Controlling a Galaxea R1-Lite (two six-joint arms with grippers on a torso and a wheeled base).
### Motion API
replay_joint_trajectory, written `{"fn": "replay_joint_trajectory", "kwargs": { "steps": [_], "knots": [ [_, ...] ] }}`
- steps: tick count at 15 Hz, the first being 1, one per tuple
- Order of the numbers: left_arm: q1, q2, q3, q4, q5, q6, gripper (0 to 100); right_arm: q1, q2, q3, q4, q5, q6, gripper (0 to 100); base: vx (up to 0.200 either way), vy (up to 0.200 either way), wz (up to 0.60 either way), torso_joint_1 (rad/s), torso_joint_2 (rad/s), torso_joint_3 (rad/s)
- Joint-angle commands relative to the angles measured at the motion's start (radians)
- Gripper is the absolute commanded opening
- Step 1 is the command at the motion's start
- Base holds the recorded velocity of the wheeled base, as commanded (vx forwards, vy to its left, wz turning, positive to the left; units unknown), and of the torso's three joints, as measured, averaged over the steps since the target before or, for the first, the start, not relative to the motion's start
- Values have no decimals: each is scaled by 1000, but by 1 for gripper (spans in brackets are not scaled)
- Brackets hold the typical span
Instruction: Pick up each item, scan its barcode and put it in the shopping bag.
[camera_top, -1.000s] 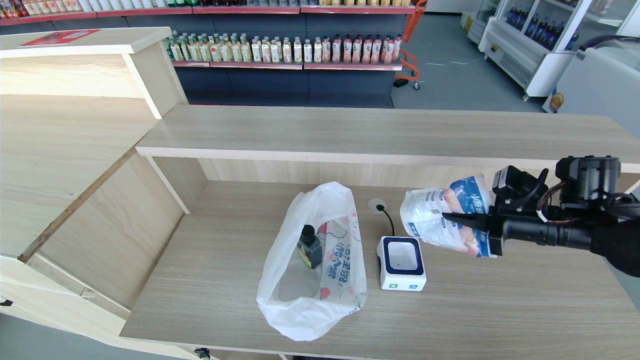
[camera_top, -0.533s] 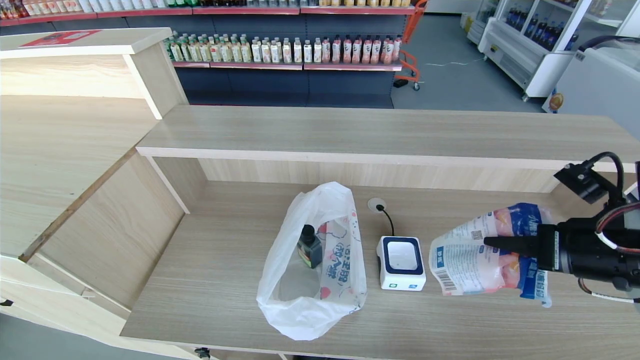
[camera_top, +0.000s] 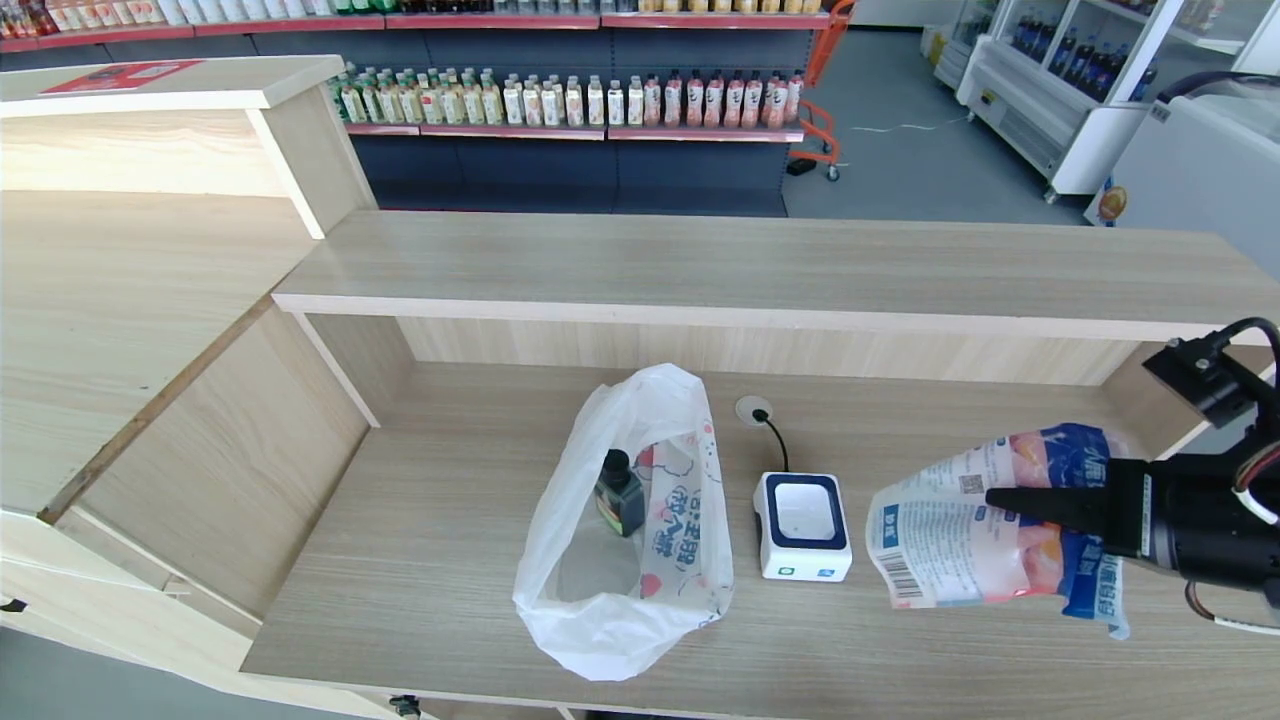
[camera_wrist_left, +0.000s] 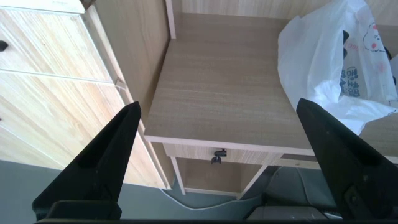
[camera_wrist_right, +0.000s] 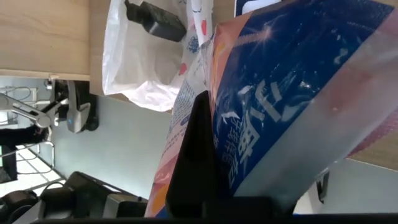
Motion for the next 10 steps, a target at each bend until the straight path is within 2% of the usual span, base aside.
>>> {"fn": "replay_joint_trajectory", "kwargs": {
  "steps": [1,3,8,10],
  "knots": [
    [0,0,0,0,0,1,100,1,-3,5,-1,1,0,0,-200,0,0,2,2,12],
    [0,0,0,0,0,4,100,1,2,8,-1,1,3,0,-200,0,0,15,7,0],
    [0,0,0,0,0,4,100,1,19,0,-4,1,5,0,0,0,0,0,0,0],
    [0,0,0,0,0,2,100,1,23,0,-4,1,5,0,0,200,0,17,24,-2]
  ]
}}
